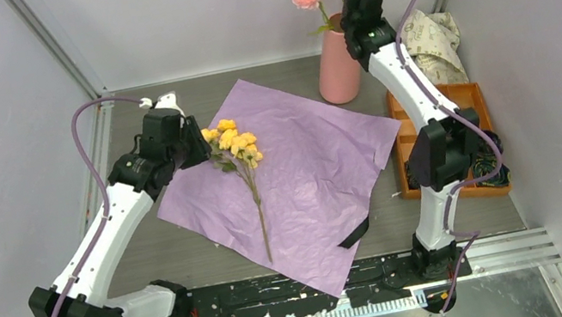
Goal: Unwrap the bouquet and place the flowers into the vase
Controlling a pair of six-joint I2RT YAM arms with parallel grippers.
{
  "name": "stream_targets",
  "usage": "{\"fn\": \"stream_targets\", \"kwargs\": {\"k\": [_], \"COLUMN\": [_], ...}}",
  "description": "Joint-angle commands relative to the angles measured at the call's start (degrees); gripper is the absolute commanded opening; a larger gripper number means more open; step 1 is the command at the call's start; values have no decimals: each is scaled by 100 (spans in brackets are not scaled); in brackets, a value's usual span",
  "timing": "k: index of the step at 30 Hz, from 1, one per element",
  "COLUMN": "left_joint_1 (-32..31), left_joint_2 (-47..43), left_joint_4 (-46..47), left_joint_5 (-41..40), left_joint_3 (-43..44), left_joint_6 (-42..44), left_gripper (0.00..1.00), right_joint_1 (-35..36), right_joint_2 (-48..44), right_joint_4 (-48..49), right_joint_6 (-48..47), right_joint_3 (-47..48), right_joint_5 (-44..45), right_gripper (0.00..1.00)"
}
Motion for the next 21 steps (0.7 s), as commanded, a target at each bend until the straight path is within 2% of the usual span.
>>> {"fn": "stream_targets", "kwargs": {"k": [1, 13, 16, 18, 21], "left_joint_1": [35, 34, 34, 34, 38], "left_joint_2": [-63, 21, 62, 83, 118], "left_joint_4": [320, 398, 426, 450, 485], "left_joint_5": [56, 146, 182, 211, 239], "left_joint_3": [107, 45, 23, 11, -15], "left_joint_6": [-80, -131, -137, -150, -147], "left_gripper": [37, 37, 37, 37, 37], "right_joint_1": [-2, 1, 1, 2, 1], "right_joint_2": [-531, -557, -537, -552, -682], "right_joint_4": [643, 517, 352, 274, 238], "right_joint_6": [286, 543, 628, 653, 703], "right_joint_3": [-480, -1342, -1368, -1443, -1588], "right_joint_5": [-161, -343, -391, -420, -444], "right_gripper": [1, 1, 4, 15, 46]}}
